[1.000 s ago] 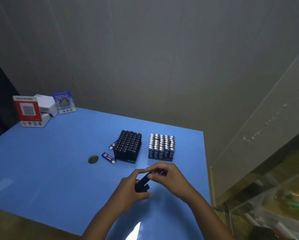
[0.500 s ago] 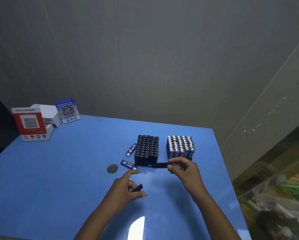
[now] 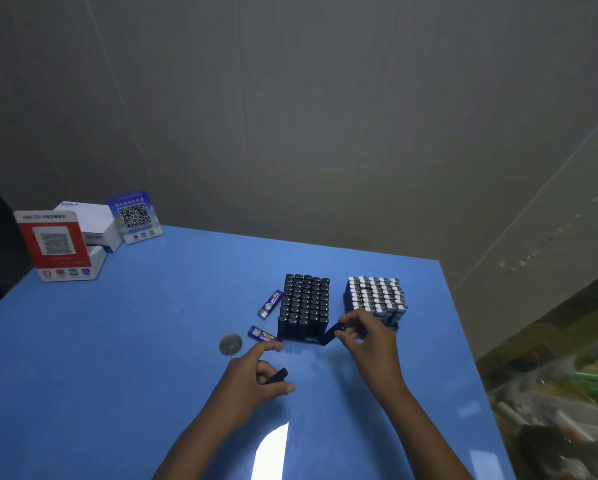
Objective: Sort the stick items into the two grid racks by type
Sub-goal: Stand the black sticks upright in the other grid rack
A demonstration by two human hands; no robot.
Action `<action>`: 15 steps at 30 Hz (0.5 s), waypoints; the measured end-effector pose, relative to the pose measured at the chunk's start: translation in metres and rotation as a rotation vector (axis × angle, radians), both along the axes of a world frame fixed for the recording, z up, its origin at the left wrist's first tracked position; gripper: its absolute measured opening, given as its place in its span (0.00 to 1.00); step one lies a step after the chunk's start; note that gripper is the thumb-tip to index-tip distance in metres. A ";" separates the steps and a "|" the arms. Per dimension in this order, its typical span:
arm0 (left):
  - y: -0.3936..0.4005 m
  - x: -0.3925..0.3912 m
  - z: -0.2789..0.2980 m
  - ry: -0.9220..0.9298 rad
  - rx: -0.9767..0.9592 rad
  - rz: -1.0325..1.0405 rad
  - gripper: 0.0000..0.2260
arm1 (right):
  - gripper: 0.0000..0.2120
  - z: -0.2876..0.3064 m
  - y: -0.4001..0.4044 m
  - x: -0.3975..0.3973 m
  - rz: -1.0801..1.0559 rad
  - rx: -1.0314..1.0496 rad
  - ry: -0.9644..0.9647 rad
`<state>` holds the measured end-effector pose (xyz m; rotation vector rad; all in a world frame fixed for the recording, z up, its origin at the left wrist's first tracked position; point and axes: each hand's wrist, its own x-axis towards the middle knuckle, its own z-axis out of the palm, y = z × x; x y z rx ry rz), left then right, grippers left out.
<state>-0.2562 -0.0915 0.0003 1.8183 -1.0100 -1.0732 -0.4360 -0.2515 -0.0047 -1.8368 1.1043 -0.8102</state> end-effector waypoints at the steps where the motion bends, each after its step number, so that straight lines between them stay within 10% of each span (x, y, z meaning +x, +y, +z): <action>1: -0.003 0.001 -0.001 0.001 0.002 0.016 0.25 | 0.13 -0.003 -0.004 0.004 0.016 -0.021 0.017; 15: -0.031 0.003 -0.020 0.039 0.008 0.111 0.24 | 0.14 -0.048 -0.028 0.034 0.193 -0.222 0.144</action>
